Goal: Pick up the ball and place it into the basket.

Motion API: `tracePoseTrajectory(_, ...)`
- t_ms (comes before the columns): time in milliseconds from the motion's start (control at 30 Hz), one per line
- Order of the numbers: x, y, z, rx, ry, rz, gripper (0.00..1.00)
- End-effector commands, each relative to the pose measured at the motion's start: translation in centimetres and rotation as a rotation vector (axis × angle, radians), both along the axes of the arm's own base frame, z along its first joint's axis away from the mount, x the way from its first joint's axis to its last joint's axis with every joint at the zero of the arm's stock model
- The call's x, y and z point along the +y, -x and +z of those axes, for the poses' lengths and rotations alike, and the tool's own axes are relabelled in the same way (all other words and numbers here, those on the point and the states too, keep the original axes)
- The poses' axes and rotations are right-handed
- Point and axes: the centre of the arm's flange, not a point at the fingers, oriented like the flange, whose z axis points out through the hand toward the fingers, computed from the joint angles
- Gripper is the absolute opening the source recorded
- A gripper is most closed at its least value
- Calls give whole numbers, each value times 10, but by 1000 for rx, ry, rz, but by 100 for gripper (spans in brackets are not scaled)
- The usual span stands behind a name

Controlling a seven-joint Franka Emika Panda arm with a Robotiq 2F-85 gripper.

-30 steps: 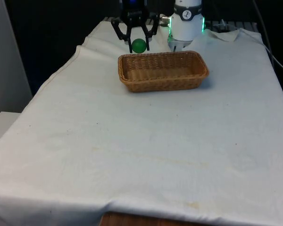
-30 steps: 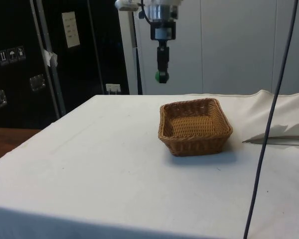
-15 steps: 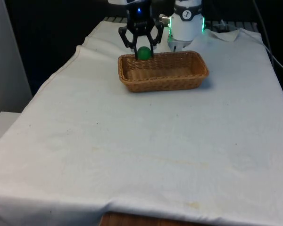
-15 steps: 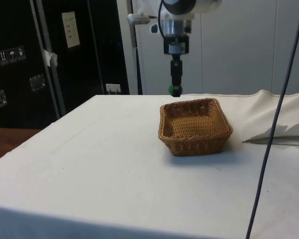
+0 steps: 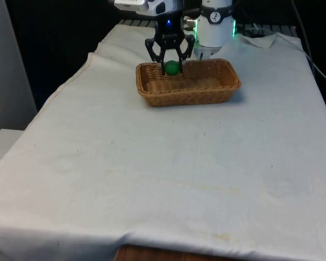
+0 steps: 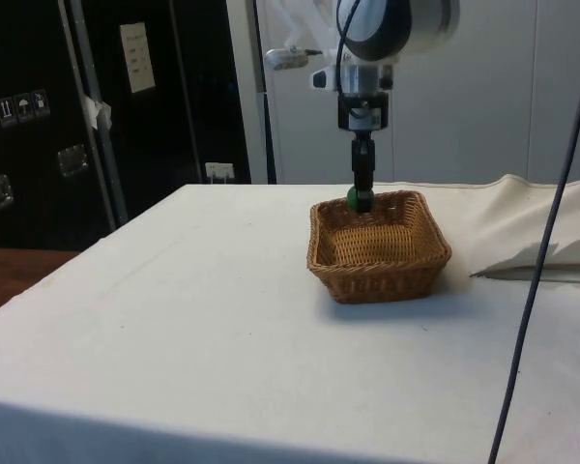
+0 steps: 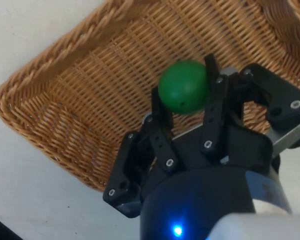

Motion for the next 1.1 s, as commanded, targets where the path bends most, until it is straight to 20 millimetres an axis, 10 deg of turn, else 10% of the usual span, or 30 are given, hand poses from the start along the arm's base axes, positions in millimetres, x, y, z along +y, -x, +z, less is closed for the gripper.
tracePoseTrajectory(0,0,0,0,-1,0,0,3)
tracePoseTrajectory(133,0,1,-1,2,0,0,10)
tracePoseTrajectory(467,-1,1,-1,3,-1,3,100)
tracePoseTrajectory(1067,28,-21,28,-33,-22,10,100)
